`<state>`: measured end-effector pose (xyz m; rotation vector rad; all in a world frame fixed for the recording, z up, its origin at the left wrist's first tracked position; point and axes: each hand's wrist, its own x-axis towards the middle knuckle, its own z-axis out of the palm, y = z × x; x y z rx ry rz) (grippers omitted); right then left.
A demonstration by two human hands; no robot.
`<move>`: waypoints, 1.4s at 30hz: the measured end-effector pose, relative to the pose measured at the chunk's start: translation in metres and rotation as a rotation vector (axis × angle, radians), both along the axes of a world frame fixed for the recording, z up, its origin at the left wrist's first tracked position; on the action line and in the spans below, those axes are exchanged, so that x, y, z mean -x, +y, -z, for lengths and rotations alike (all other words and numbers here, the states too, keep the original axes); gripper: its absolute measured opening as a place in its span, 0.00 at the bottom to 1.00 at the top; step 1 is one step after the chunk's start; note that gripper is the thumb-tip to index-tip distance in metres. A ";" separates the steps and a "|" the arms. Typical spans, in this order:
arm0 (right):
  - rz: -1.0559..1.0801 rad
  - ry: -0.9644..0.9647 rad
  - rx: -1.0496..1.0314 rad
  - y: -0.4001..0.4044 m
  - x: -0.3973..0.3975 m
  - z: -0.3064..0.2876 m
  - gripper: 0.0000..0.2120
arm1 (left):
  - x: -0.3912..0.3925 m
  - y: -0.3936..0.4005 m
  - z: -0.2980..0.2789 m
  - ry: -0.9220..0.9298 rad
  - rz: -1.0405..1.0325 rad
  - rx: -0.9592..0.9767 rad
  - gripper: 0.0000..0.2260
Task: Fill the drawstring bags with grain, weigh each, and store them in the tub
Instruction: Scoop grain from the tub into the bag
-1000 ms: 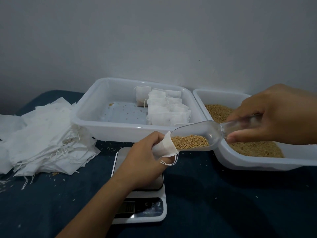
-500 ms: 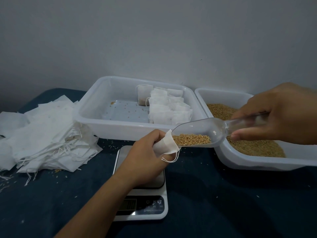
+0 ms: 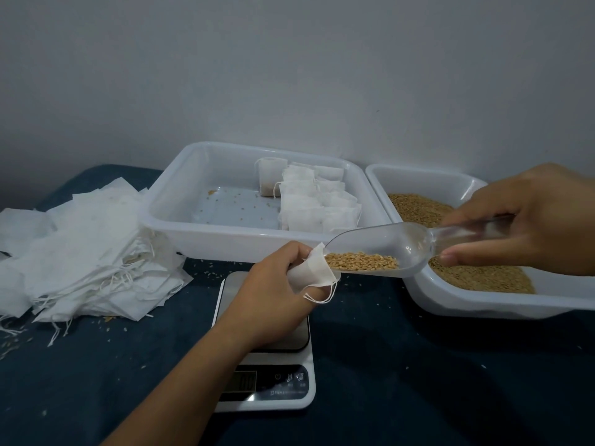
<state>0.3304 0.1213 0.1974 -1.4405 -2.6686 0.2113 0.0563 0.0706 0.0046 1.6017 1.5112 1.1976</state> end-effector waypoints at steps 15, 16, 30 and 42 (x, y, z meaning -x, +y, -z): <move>0.045 0.234 0.235 0.007 -0.018 0.039 0.28 | -0.001 -0.003 -0.011 -0.216 -0.001 0.052 0.08; 0.046 0.276 0.249 0.007 -0.020 0.044 0.28 | -0.001 -0.004 -0.012 -0.248 0.009 0.050 0.08; 0.089 0.773 0.263 0.001 0.036 0.120 0.22 | 0.003 -0.007 -0.018 -0.816 0.322 0.303 0.18; -0.151 1.150 0.506 0.006 0.092 0.157 0.12 | 0.002 -0.010 -0.013 -0.928 0.524 0.420 0.20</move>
